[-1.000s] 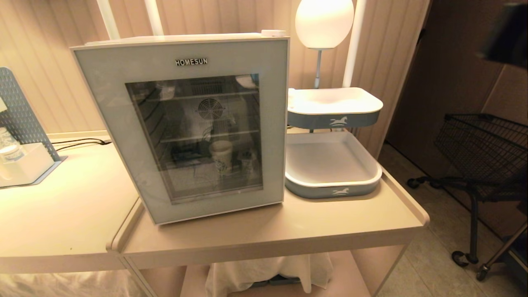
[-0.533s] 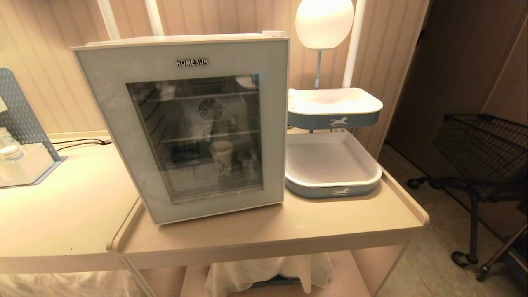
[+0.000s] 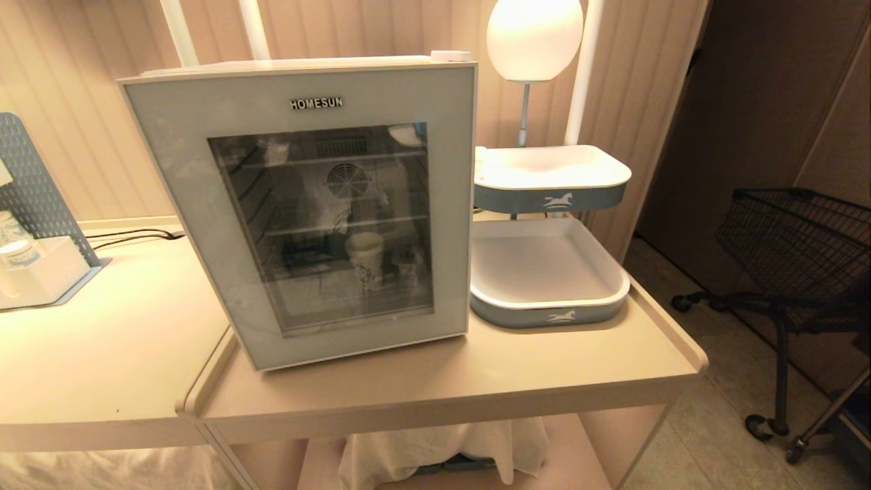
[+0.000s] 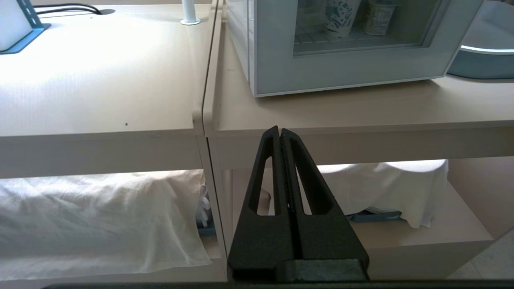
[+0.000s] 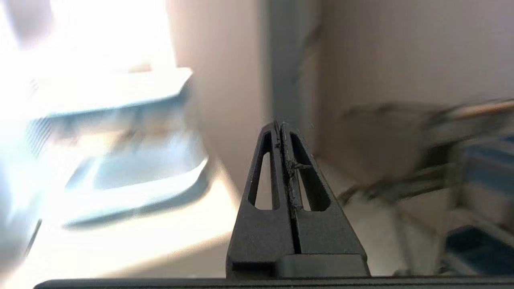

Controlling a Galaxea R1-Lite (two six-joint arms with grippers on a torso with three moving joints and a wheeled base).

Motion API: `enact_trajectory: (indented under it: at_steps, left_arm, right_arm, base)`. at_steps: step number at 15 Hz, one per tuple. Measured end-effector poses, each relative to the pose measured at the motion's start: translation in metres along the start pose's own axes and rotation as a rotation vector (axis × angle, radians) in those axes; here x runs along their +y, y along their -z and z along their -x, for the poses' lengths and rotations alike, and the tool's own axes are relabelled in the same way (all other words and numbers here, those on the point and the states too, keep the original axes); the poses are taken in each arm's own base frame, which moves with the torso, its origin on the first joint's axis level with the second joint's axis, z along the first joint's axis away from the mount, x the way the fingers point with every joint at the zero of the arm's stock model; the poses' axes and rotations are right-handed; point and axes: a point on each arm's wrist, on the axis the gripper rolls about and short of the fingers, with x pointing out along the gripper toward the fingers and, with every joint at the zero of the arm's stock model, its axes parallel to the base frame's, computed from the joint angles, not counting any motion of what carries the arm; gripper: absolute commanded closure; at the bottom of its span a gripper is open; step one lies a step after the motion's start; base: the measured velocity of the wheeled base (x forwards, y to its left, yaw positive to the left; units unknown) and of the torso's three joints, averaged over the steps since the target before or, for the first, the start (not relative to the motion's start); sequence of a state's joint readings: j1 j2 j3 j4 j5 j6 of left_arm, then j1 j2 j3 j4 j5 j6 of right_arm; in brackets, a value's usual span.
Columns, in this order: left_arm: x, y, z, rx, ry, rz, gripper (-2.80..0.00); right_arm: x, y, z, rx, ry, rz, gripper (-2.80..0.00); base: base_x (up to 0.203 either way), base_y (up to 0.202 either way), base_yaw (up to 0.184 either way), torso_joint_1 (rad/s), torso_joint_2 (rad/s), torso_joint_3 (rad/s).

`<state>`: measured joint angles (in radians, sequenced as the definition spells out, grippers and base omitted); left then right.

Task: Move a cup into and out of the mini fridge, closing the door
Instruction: Open the freezer door

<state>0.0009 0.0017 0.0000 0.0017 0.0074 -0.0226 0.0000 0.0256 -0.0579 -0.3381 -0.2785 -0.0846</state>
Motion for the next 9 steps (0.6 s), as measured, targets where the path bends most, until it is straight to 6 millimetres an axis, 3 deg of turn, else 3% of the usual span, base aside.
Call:
enact_trajectory:
  at_steps: [4,7,9]
  left_arm:
    - [0.000,0.000,0.000,0.000,0.000,-0.001,0.00]
    - [0.000,0.000,0.000,0.000,0.001,-0.001,0.00]
    - [0.000,0.000,0.000,0.000,0.002,-0.003,0.00]
  right_arm:
    - [0.007,0.038,0.008,0.269,-0.267,0.070,0.00]
    - [0.007,0.046,0.016,0.445,-0.350,0.077,0.00]
    - [0.007,0.045,0.016,0.452,-0.350,0.077,0.00]
  base:
    - [0.000,0.000,0.000,0.000,0.00,0.000]
    - [0.000,0.000,0.000,0.000,0.00,0.000]
    - [0.000,0.000,0.000,0.000,0.00,0.000]
